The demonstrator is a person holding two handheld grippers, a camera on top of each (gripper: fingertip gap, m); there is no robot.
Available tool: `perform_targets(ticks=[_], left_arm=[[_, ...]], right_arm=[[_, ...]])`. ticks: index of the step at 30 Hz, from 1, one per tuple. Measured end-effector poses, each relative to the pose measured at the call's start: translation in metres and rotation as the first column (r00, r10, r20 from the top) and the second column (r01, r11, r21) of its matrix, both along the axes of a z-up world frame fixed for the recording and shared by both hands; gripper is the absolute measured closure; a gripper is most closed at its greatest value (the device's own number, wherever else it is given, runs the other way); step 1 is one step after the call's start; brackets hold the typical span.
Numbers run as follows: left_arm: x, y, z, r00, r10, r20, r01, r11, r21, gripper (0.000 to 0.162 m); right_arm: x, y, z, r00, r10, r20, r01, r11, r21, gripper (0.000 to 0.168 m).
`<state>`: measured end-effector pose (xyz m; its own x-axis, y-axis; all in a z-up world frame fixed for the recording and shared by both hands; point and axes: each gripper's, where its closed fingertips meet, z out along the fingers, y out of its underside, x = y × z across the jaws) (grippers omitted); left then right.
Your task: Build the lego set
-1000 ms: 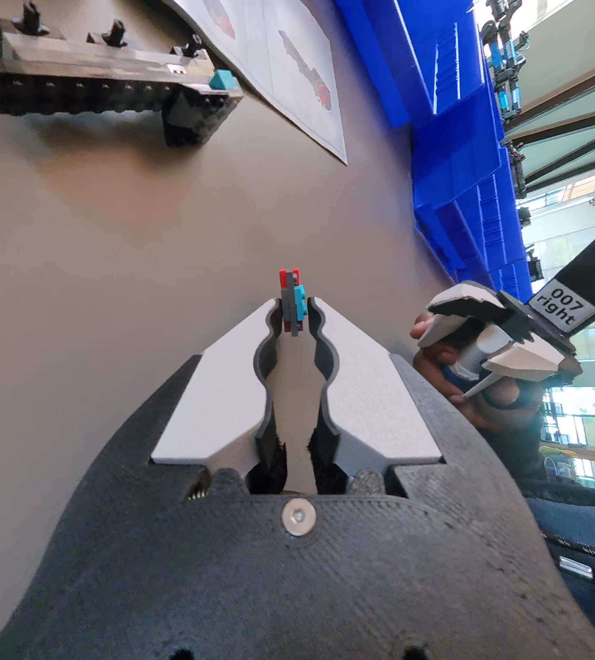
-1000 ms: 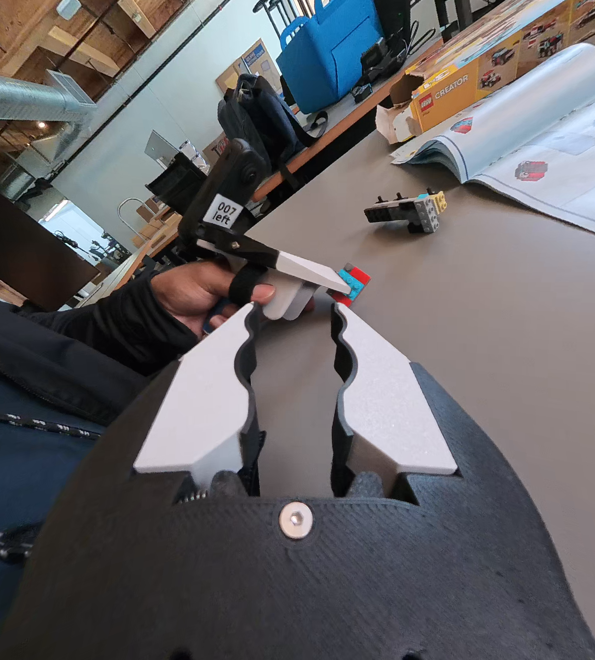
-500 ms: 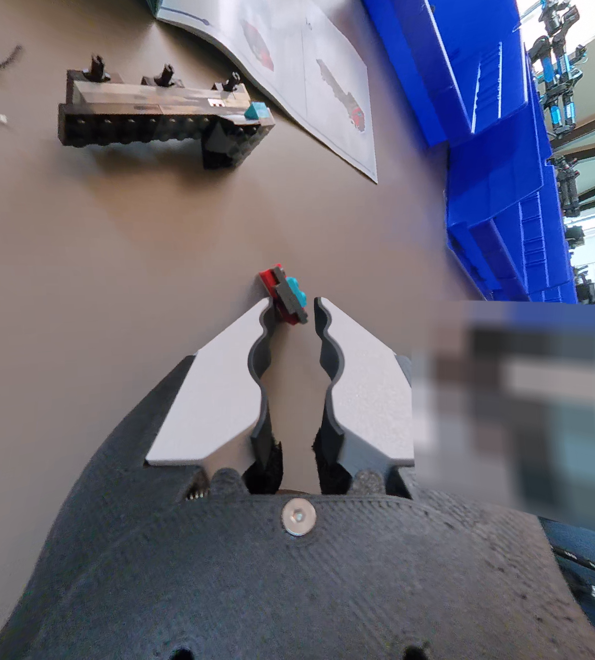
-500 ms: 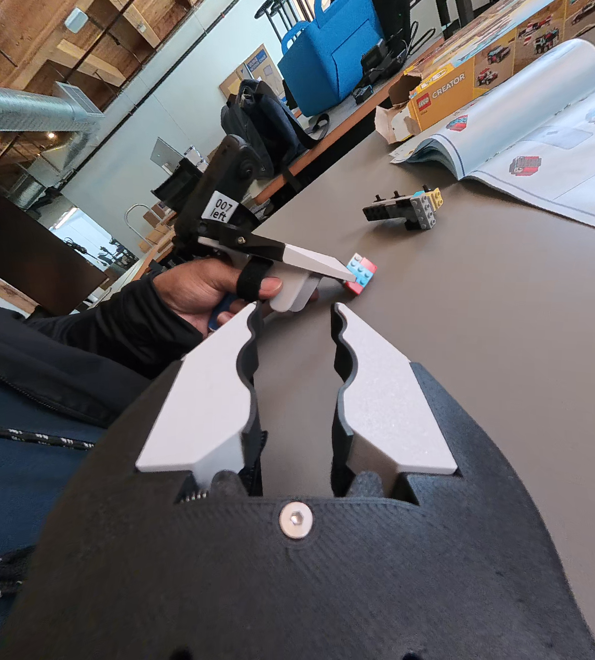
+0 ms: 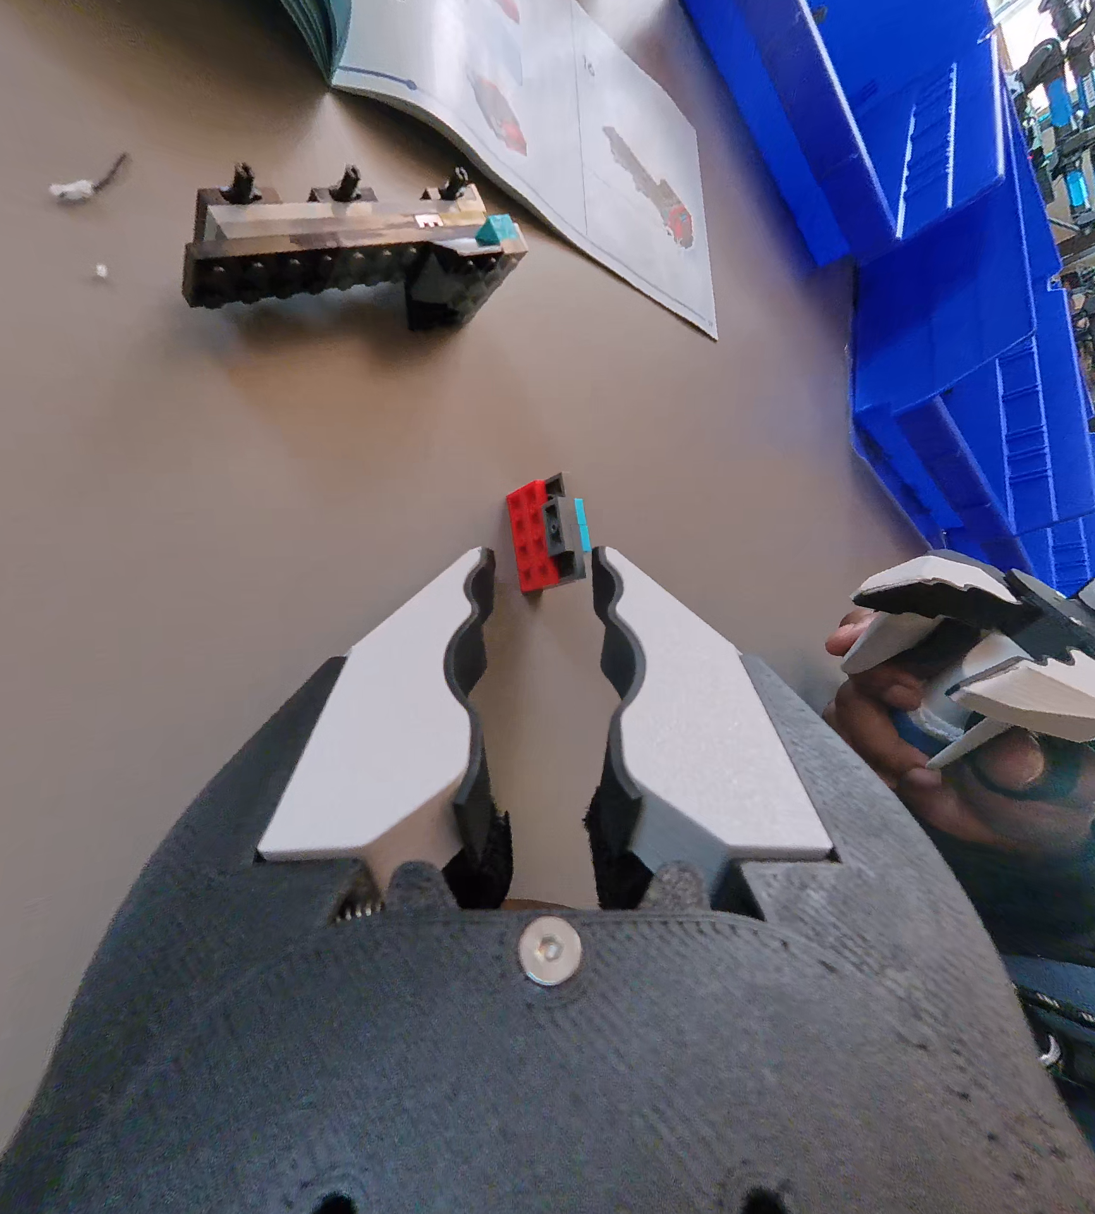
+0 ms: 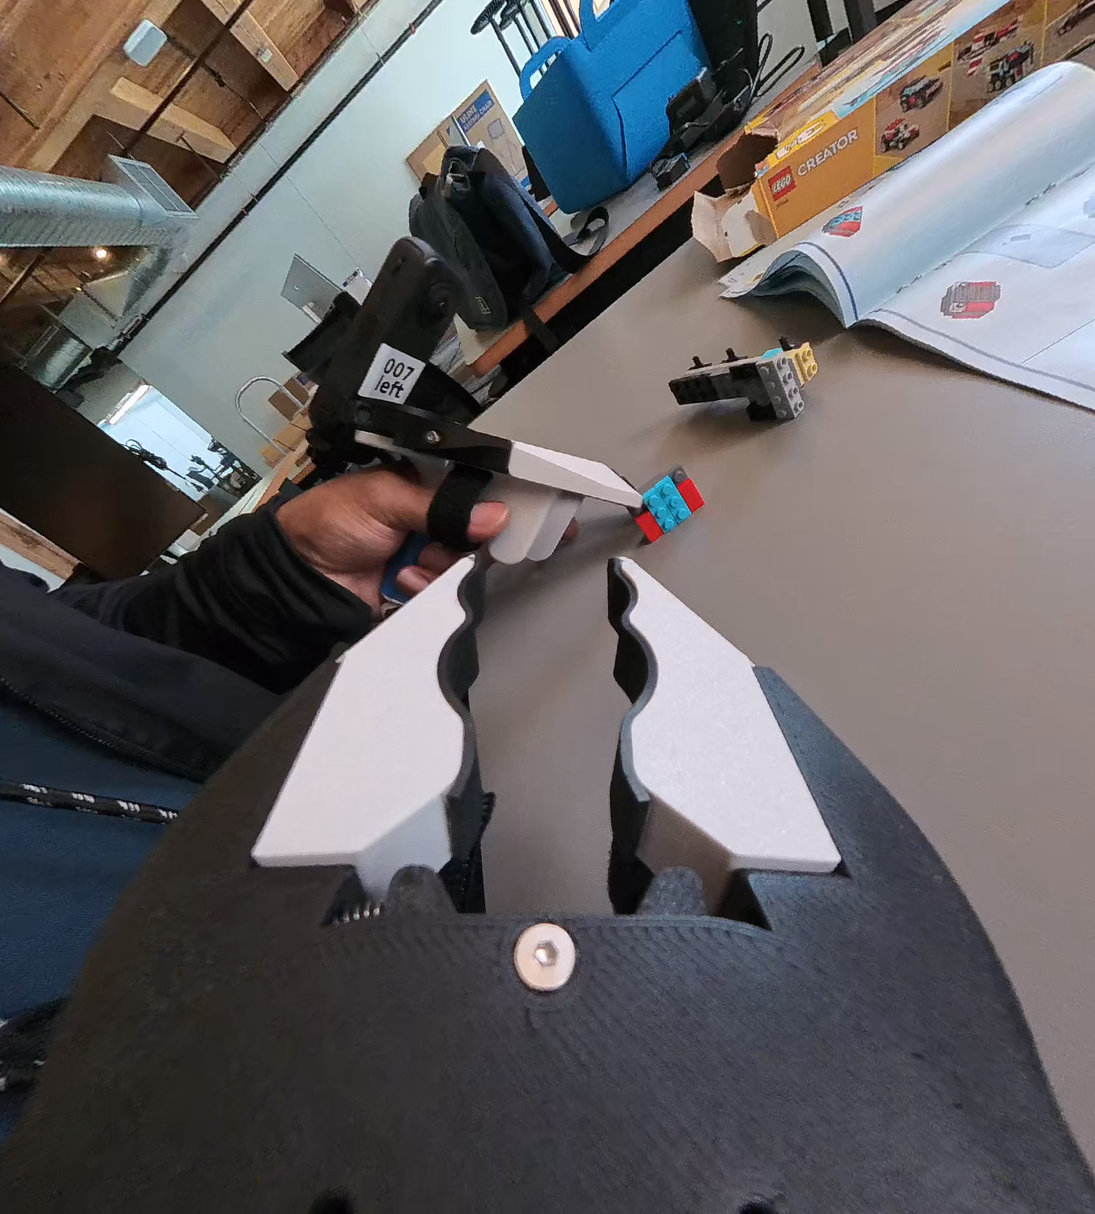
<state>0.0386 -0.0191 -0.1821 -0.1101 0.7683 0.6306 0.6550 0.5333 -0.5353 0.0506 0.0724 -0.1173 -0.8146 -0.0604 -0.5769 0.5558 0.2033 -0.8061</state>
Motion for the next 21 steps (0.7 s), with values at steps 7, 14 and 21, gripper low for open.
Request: perform_targets(ticks=[7, 14, 21], left_arm=[[-0.001, -0.007, 0.014, 0.999, 0.018, -0.051, -0.02, 0.998, -0.055, 0.126], [-0.011, 0.006, 0.047, 0.986, -0.039, -0.163, 0.015, 0.99, -0.143, 0.115], [-0.02, 0.042, 0.074, 0.956, -0.148, -0.253, 0.113, 0.982, -0.148, 0.102]], right_arm=[[0.0, 0.001, 0.001, 1.0, 0.001, 0.007, -0.001, 1.0, -0.008, 0.131], [-0.001, 0.001, 0.001, 1.0, -0.004, 0.014, 0.004, 1.0, -0.007, 0.131], [-0.024, 0.007, -0.015, 0.995, -0.099, 0.022, 0.097, 0.99, 0.104, 0.131]])
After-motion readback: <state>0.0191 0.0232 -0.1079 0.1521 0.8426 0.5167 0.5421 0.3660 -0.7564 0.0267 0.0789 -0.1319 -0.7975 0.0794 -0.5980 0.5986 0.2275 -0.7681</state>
